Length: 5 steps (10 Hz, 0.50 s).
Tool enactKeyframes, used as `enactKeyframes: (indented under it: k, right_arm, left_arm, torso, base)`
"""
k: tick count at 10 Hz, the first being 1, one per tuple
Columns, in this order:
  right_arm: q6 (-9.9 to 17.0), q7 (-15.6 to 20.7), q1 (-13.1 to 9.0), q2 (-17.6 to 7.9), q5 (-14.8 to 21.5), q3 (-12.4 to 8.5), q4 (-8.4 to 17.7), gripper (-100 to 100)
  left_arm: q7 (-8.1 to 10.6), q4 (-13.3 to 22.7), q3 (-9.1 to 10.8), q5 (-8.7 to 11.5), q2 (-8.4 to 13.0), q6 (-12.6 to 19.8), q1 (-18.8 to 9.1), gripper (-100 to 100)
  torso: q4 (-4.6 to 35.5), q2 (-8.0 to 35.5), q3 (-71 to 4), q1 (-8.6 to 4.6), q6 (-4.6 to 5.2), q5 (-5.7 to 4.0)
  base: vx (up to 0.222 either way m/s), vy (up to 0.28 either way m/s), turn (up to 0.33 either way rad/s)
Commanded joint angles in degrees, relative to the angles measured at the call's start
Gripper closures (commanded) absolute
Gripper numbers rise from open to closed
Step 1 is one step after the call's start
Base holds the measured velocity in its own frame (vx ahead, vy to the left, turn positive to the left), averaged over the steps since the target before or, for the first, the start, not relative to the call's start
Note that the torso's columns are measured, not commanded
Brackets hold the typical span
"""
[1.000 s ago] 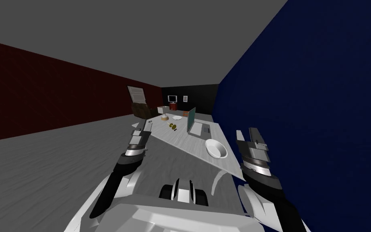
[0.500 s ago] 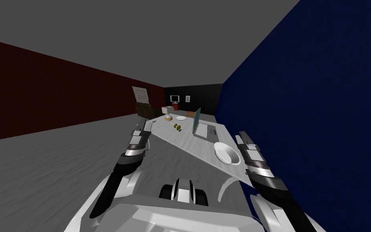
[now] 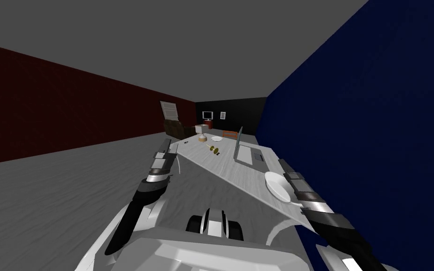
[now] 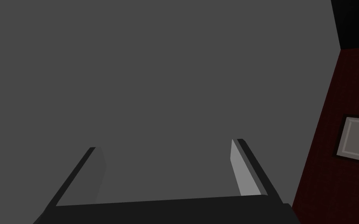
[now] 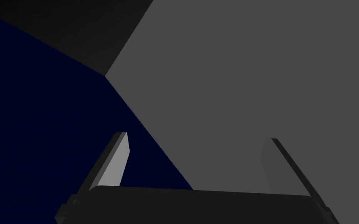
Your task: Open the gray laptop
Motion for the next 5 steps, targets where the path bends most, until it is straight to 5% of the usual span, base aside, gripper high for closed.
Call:
enactKeyframes:
  k: [1, 5]
  right_arm:
    - [4.0, 0.9, 2.3, -3.6, 2.0, -2.5, 1.2, -100]
    - [7.9, 1.7, 4.5, -7.3, 3.8, -4.9, 2.4, -100]
  left_arm:
    - [0.0, 0.0, 0.0, 0.0, 0.0, 0.0, 0.0, 0]
    - [0.0, 0.0, 0.0, 0.0, 0.0, 0.0, 0.0, 0]
  torso:
    - [0.0, 0.0, 0.0, -0.05, -0.02, -0.03]
    - [0.0, -0.1, 0.0, 0.09, -0.01, 0.02]
  base:
    - [0.055, 0.127, 0.109]
    - [0.042, 0.102, 0.045]
